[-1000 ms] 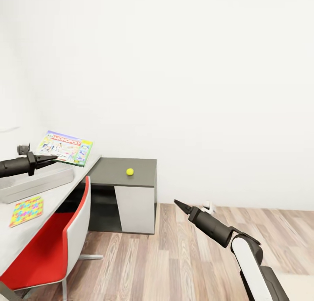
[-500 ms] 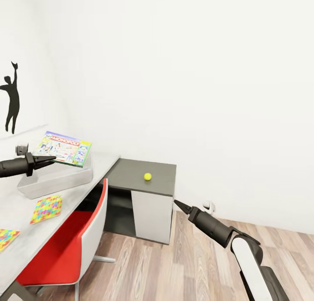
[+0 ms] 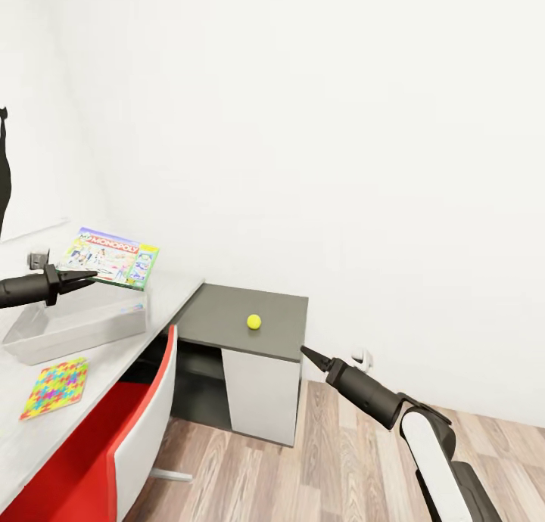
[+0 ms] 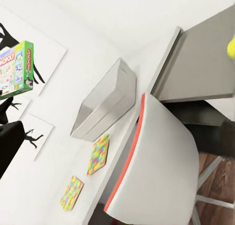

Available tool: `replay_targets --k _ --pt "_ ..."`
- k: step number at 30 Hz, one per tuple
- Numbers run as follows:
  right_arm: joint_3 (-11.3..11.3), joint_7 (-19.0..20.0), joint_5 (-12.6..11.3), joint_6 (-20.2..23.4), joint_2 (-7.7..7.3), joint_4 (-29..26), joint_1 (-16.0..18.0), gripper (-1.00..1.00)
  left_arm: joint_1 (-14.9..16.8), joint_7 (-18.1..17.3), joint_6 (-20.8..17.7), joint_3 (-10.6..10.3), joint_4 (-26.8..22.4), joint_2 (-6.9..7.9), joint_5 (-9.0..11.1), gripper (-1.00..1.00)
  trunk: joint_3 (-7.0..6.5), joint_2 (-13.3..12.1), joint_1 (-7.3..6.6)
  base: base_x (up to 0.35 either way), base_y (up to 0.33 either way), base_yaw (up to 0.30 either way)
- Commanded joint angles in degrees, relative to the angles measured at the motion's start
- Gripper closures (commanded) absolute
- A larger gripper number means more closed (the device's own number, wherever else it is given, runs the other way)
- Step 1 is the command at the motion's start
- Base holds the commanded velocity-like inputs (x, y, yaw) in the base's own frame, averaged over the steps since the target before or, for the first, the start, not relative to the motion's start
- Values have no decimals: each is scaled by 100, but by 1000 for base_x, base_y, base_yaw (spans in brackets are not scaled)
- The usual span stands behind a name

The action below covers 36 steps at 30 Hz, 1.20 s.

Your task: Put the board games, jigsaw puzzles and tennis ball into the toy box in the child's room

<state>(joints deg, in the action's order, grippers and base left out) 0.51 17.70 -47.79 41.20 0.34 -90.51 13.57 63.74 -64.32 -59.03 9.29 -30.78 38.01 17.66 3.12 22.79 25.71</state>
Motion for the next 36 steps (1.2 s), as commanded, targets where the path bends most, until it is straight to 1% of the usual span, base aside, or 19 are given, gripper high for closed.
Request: replay_targets --k 1,6,11,23,25,27,29,32,36 --pt "-10 12 -2 28 5 -2 5 -100 8 -28 -36 12 2 -2 18 100 13 13 7 318 -19 0" --pt "-5 3 -2 28 9 -2 5 -100 7 -28 -31 11 2 -4 18 100 13 13 7 261 -7 0" --pt "-28 -10 -2 28 10 -11 5 -100 7 -28 -29 11 1 -3 18 100 13 13 7 23 0 0" --pt "24 -34 -5 120 21 -37 16 -100 7 -37 -29 7 2 -19 26 100 13 13 7 1 0 0" --pt "49 -78 0 291 70 -39 45 -100 2 -37 -29 6 2 -31 27 100 13 13 7 0 0 0" --pt "48 -227 7 483 95 -43 136 -100 0 -35 -25 8 2 -36 27 100 13 13 7 0 0 0" --pt "66 -499 2 581 88 -43 288 -100 -1 -32 -23 9 2 -34 27 100 13 13 7 0 0 0" --pt "81 -734 -5 653 66 -36 362 -100 -7 -31 -21 11 2 -26 22 100 13 13 7 0 0 0" --pt "57 -729 -39 677 20 -37 381 -100 -10 -35 -25 17 -1 -23 31 100 13 13 7 0 0 0"
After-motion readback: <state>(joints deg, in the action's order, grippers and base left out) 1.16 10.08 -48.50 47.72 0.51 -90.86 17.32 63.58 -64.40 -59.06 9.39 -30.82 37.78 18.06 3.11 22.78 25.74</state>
